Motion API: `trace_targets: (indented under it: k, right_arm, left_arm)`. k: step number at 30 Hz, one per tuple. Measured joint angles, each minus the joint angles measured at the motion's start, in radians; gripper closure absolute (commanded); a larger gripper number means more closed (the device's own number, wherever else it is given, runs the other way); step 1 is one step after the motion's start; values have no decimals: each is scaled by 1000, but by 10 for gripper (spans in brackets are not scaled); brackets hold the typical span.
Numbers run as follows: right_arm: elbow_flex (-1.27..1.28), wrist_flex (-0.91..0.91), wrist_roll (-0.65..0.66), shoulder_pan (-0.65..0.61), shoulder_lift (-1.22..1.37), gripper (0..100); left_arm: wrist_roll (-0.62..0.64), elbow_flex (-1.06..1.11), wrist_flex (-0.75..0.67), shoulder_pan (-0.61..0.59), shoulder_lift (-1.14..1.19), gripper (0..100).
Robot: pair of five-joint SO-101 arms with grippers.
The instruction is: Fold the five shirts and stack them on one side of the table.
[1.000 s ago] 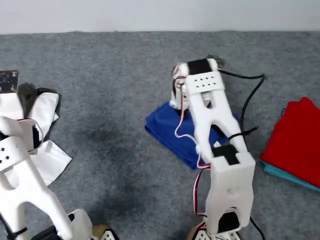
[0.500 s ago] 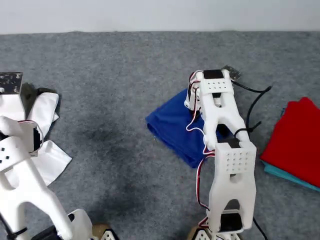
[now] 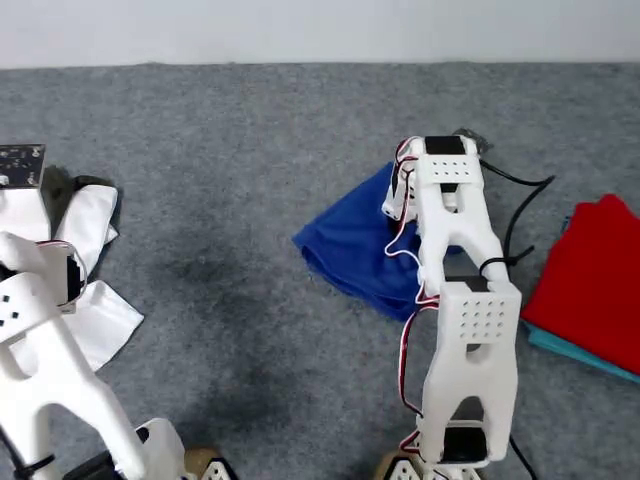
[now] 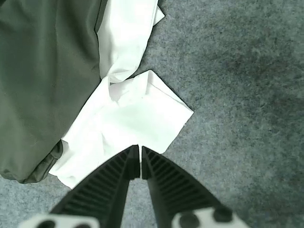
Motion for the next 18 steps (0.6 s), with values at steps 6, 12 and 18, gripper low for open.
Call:
trace_targets:
  k: [6,12,18]
  right_arm:
    - [15,115,215,44,-72,989]
    - [17,235,425,160,-270,990]
    - [18,236,626,302,-448,990]
  left_arm:
    - [0,0,0,0,0,985]
    - [0,0,0,0,0,985]
    - [0,0,0,0,0,985]
